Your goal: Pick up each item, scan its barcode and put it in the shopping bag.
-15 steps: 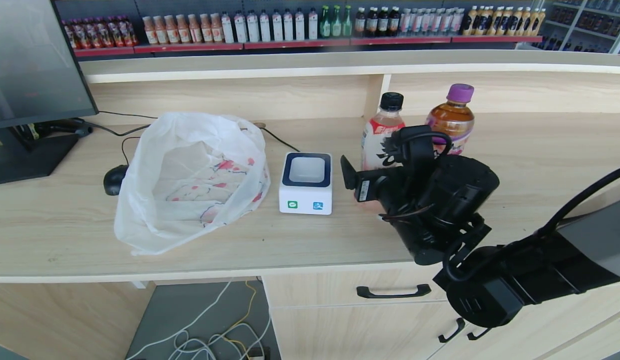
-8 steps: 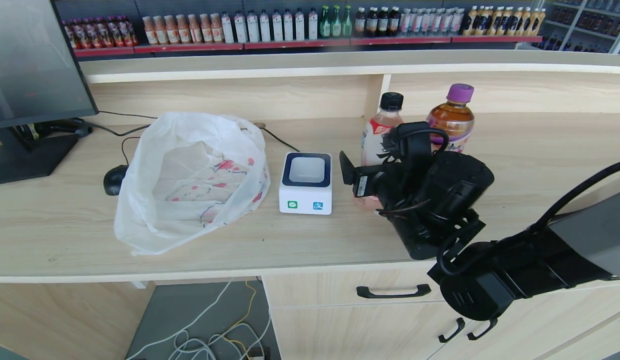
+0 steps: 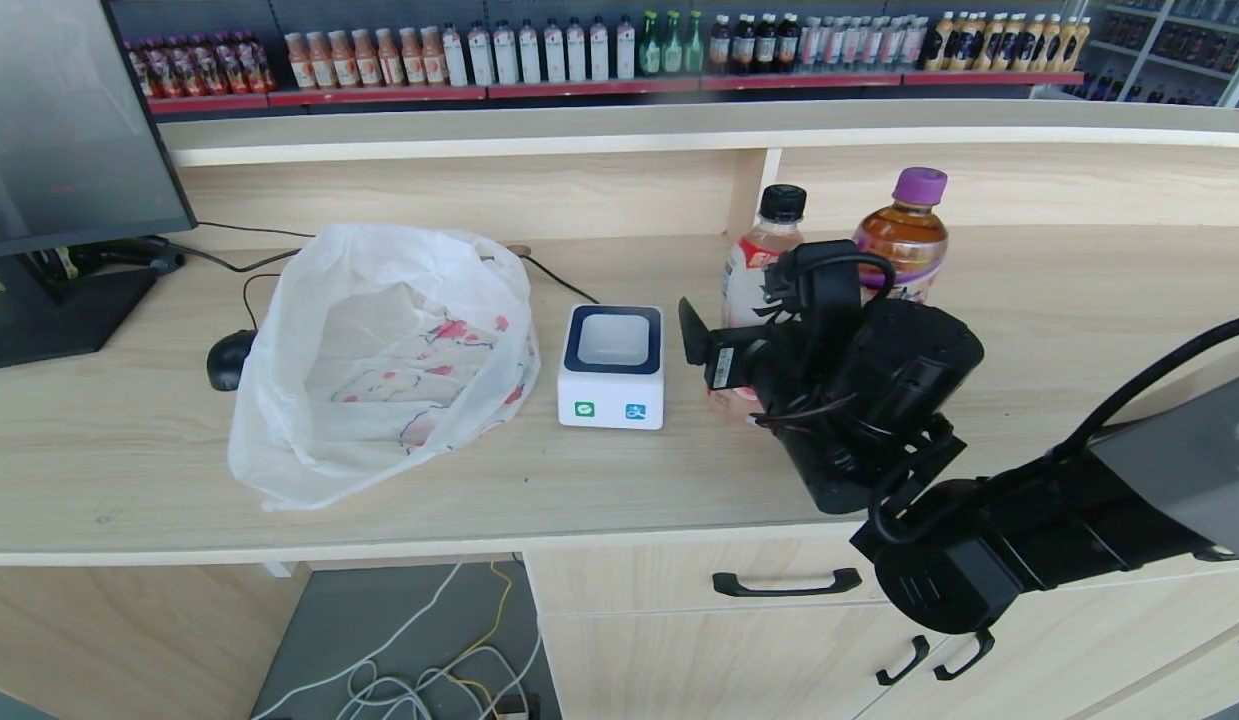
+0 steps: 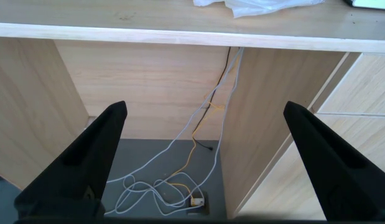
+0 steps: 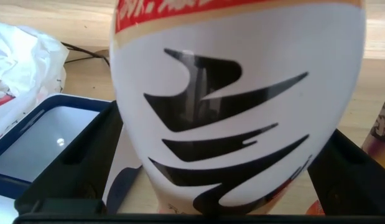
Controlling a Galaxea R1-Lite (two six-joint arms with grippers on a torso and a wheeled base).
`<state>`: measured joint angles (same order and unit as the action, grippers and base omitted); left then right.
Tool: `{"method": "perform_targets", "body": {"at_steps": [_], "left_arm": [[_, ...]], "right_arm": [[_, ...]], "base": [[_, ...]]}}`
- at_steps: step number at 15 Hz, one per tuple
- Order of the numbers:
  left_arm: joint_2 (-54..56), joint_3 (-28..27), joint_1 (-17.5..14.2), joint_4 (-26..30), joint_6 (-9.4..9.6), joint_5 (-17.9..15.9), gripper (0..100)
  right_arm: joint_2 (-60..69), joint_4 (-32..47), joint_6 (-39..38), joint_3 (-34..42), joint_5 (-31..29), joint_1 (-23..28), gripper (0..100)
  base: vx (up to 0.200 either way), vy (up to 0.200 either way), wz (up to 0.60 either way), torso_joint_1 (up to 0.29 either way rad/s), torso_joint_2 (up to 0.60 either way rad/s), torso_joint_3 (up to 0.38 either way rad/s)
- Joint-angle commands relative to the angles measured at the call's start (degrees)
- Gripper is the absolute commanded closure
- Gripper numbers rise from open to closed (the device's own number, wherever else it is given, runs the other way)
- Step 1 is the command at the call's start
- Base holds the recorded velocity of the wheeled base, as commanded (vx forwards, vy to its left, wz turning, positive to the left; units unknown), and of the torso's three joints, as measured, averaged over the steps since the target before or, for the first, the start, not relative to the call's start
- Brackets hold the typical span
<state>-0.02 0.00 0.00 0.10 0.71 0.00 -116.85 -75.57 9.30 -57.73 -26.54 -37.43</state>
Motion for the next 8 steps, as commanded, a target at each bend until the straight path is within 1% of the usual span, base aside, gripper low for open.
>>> {"method": "perform_targets", "body": {"at_steps": [1, 2, 8], "left_arm": [[0.02, 0.0, 0.0, -0.01, 0.0, 0.0, 0], [0.02, 0.0, 0.0, -0.01, 0.0, 0.0, 0], [0.02, 0.0, 0.0, -0.01, 0.0, 0.0, 0]], "right_arm": [[0.04, -0.02, 0.01, -0.01, 0.0, -0.02, 0], [0.04, -0.02, 0.1, -0.01, 0.0, -0.02, 100], [1.36, -0.02, 0.37, 0.08, 0.0, -0.1, 100]], "base": [[0.0, 0.0, 0.0, 0.0, 0.0, 0.0], [0.0, 0.0, 0.0, 0.0, 0.0, 0.0], [0.0, 0.0, 0.0, 0.0, 0.0, 0.0]]}}
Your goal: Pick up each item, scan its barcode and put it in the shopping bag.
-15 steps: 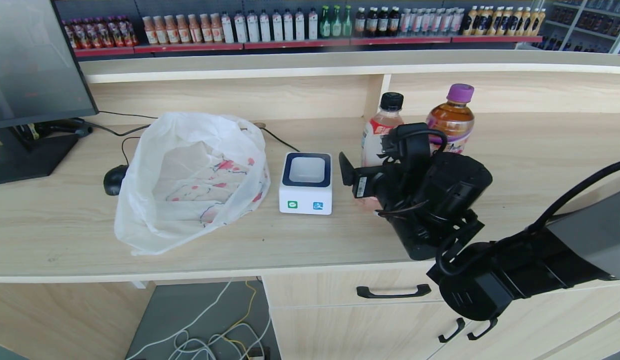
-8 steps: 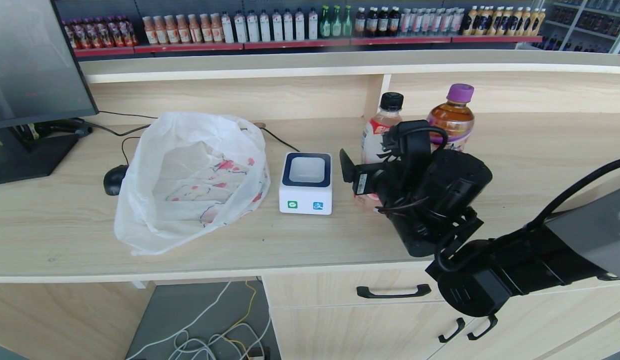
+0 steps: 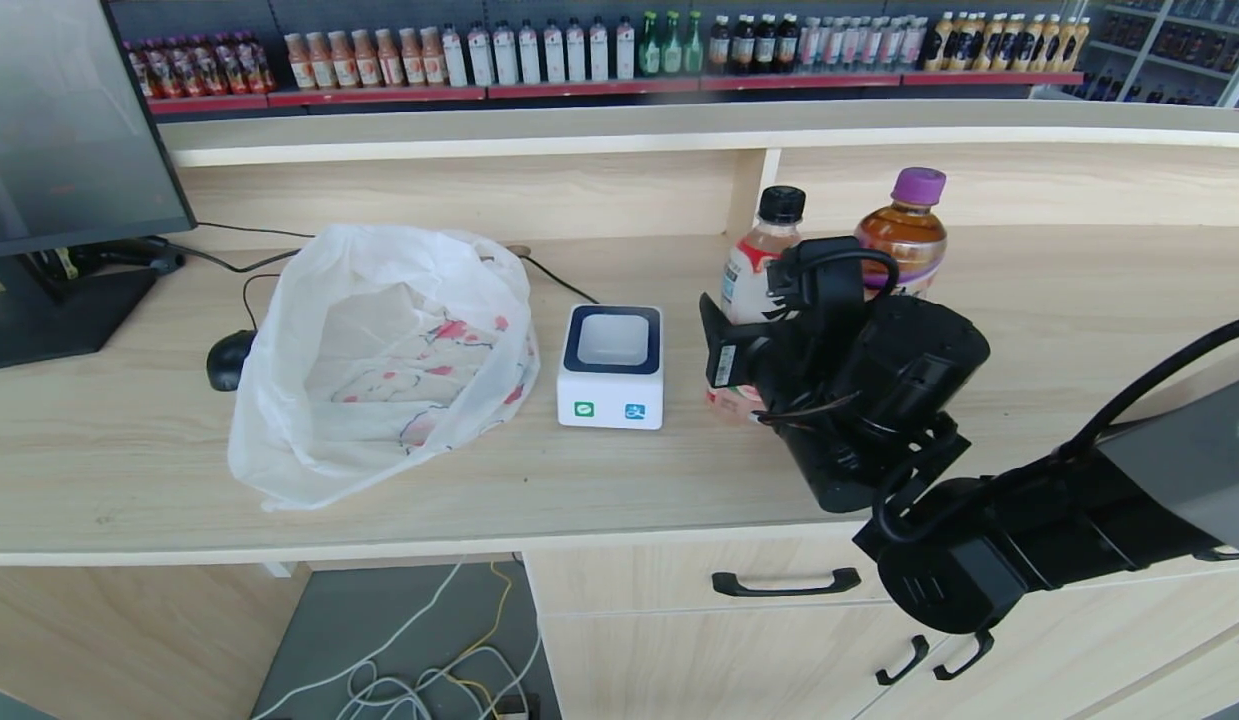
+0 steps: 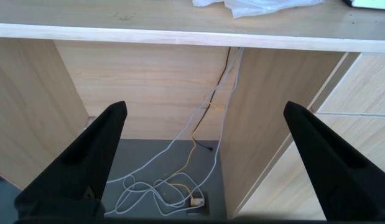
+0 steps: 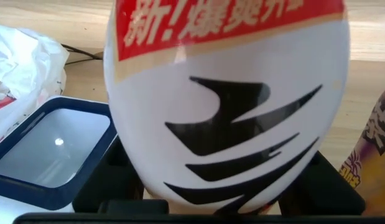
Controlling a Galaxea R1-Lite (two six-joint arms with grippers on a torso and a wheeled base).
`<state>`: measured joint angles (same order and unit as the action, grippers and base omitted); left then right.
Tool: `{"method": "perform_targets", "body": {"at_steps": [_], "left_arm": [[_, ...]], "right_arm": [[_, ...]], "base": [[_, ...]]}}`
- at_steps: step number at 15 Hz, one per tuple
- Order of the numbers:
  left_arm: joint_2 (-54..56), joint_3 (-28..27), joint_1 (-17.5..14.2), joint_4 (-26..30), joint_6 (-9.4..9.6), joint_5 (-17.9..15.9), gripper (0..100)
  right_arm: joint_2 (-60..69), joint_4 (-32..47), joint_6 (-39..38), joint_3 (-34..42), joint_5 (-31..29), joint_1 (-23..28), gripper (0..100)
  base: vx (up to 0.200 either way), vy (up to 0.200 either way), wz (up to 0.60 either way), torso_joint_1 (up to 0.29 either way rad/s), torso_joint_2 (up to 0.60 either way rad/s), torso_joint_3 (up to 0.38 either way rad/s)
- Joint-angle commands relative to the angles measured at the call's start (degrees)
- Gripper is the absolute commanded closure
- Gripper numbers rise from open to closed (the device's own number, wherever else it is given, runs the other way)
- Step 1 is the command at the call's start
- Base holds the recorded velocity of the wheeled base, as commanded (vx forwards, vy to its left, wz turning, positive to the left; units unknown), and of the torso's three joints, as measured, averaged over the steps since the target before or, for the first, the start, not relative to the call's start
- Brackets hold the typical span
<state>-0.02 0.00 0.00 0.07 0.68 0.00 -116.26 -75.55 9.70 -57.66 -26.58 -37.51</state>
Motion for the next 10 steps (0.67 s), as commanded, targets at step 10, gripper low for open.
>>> {"method": "perform_targets", "body": {"at_steps": [10], "left_arm": [[0.02, 0.0, 0.0, 0.01, 0.02, 0.0, 0]], "right_arm": [[2.62, -0.04, -0.04, 0.36, 0.03, -0.28, 100]], "base": [[0.0, 0.0, 0.0, 0.0, 0.0, 0.0]]}}
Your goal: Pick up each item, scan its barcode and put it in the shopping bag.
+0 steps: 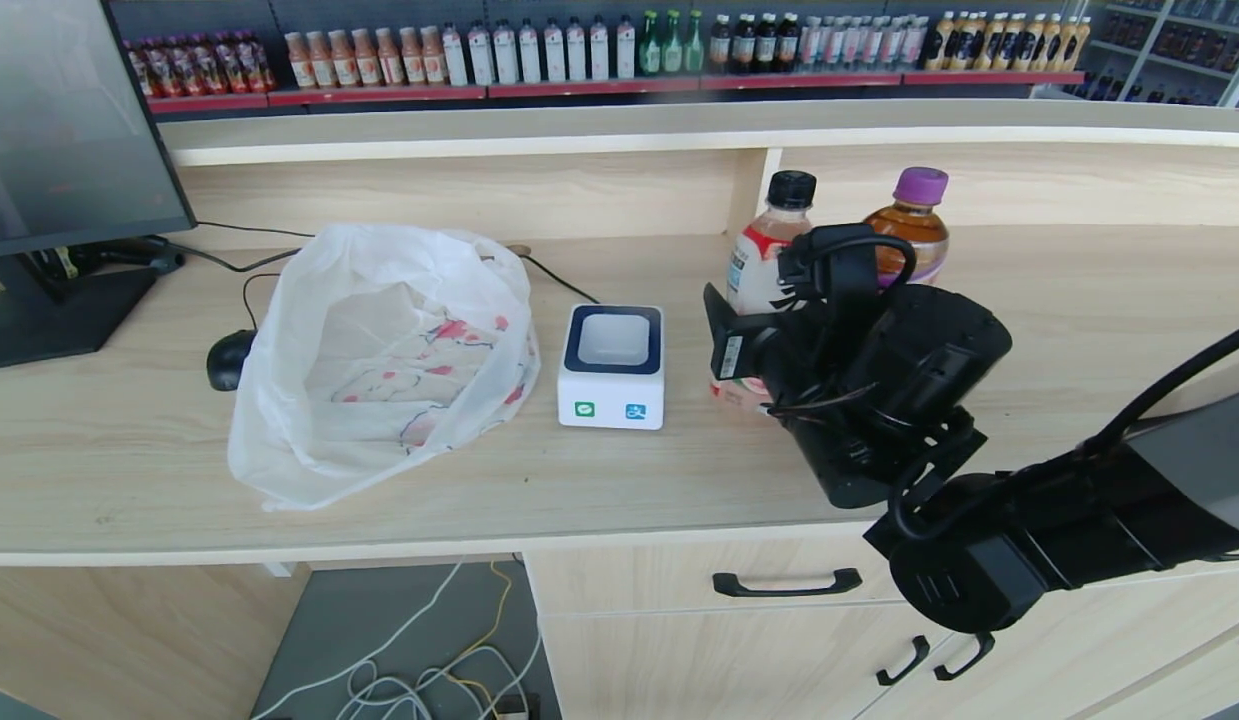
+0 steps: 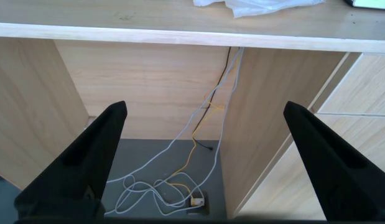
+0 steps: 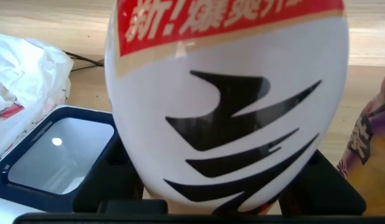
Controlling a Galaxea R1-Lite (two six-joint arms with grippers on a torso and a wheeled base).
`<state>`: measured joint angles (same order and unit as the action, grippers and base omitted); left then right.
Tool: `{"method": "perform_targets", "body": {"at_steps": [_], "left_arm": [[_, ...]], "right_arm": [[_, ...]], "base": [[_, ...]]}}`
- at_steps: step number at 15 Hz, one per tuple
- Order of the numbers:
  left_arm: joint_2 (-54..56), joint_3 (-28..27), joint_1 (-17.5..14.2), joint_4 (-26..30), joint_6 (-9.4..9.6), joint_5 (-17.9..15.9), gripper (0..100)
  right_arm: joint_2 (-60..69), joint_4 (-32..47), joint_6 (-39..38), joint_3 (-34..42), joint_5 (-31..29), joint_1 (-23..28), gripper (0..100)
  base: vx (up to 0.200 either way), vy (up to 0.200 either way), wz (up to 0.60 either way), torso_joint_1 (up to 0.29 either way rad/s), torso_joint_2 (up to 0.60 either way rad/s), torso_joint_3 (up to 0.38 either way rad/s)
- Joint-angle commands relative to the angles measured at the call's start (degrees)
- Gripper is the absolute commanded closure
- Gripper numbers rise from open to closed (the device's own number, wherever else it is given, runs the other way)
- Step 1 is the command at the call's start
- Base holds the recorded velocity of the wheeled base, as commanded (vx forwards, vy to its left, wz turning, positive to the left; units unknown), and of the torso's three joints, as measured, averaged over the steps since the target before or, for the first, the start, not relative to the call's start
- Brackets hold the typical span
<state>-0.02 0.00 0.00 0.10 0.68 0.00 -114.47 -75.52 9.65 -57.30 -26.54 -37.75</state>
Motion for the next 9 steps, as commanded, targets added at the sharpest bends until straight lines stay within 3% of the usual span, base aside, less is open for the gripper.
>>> {"method": "perform_targets", "body": {"at_steps": [1, 9], "left_arm": [[0.02, 0.0, 0.0, -0.01, 0.02, 0.0, 0], [0.02, 0.0, 0.0, -0.01, 0.02, 0.0, 0]], "right_arm": [[1.71, -0.07, 0.1, 0.69, -0.09, -0.13, 100], [11.11, -1.21, 1.42, 8.96, -0.09, -4.96, 100]], "base": [[0.0, 0.0, 0.0, 0.0, 0.0, 0.0], [0.0, 0.0, 0.0, 0.0, 0.0, 0.0]]}}
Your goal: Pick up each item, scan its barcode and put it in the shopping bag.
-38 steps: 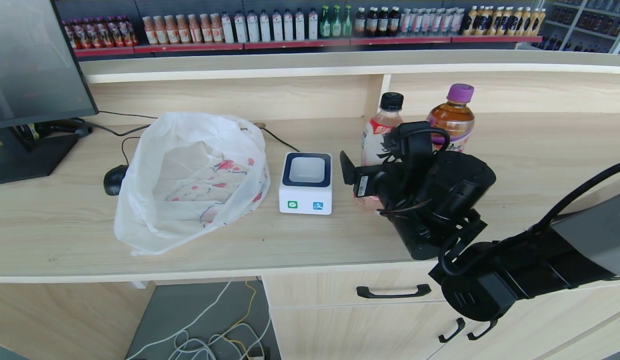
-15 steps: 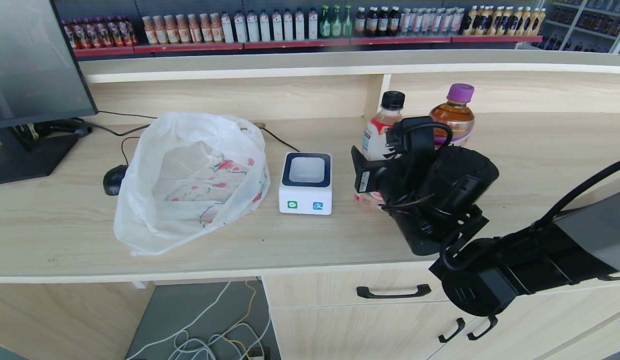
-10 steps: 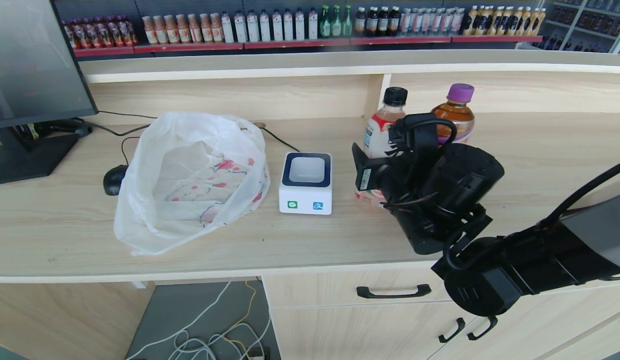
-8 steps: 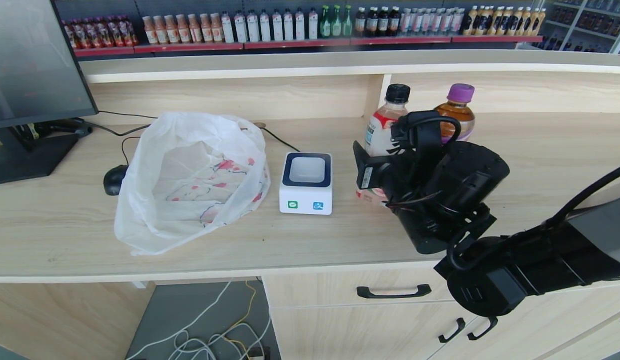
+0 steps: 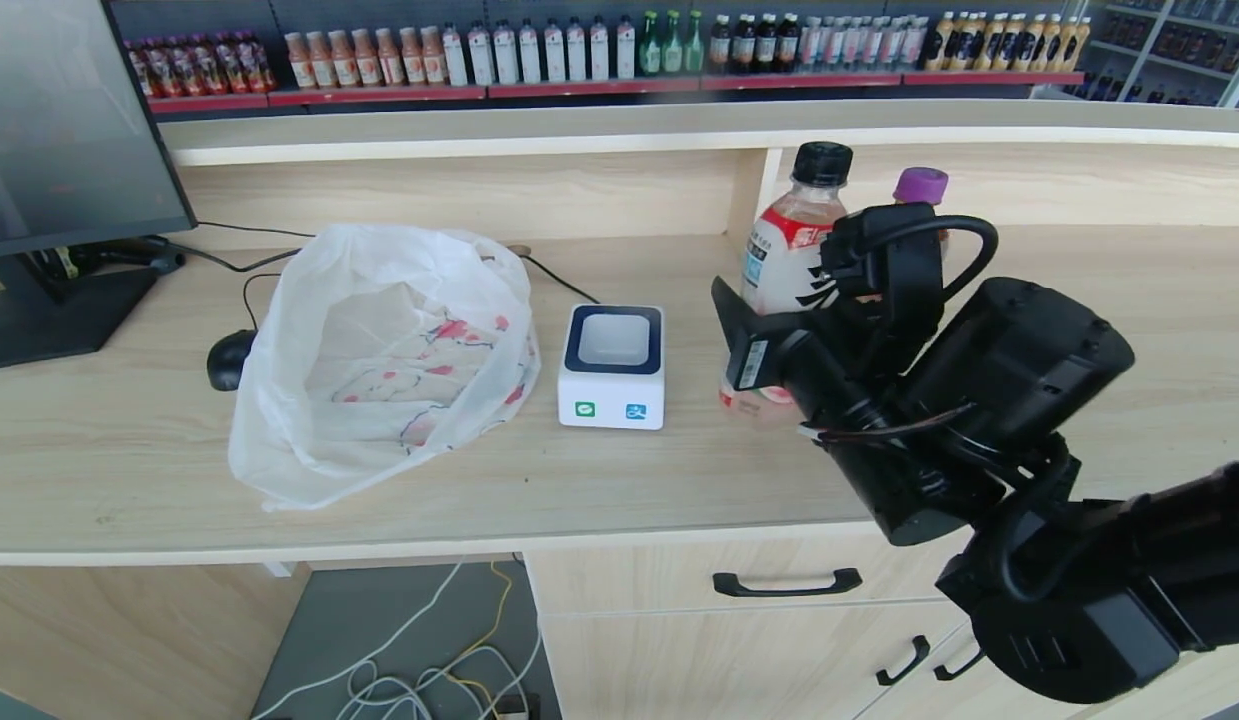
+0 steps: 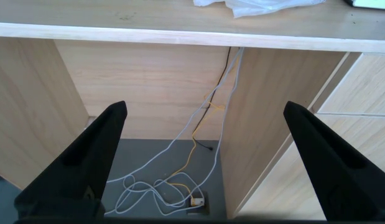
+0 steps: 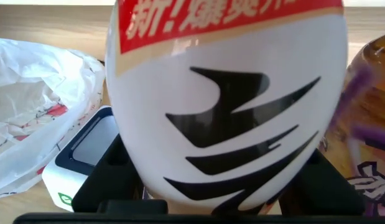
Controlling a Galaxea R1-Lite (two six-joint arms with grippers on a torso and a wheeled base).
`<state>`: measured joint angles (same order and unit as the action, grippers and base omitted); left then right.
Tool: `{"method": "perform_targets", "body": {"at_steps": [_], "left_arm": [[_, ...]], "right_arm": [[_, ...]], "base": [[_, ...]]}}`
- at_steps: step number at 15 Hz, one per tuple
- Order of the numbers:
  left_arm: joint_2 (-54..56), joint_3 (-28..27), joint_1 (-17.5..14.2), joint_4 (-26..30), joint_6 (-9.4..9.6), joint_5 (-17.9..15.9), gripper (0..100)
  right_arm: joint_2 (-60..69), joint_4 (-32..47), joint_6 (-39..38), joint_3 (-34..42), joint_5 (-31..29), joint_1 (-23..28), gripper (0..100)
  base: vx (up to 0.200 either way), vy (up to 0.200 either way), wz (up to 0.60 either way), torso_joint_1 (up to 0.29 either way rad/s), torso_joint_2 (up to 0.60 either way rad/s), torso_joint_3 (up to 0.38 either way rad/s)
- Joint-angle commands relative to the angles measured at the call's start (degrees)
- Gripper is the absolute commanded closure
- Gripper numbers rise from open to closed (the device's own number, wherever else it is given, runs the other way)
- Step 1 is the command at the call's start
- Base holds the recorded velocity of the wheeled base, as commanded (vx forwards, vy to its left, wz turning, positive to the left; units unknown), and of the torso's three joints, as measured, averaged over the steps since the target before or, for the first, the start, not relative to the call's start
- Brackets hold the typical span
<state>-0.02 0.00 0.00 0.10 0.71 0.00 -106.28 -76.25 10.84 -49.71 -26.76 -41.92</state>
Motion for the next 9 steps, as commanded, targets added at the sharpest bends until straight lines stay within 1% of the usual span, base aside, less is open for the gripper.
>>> {"method": "perform_targets", "body": {"at_steps": [1, 4, 9], "left_arm": [[0.02, 0.0, 0.0, -0.01, 0.0, 0.0, 0], [0.02, 0.0, 0.0, -0.01, 0.0, 0.0, 0], [0.02, 0.0, 0.0, -0.01, 0.0, 0.0, 0]], "right_arm": [[3.8, -0.92, 1.2, 2.16, 0.22, -1.14, 100], [6.26, -1.09, 1.38, 5.68, 0.22, -1.23, 100], [12.76, -1.27, 1.47, 12.45, 0.22, -2.99, 100]], "base": [[0.0, 0.0, 0.0, 0.0, 0.0, 0.0], [0.0, 0.0, 0.0, 0.0, 0.0, 0.0], [0.0, 0.0, 0.0, 0.0, 0.0, 0.0]]}}
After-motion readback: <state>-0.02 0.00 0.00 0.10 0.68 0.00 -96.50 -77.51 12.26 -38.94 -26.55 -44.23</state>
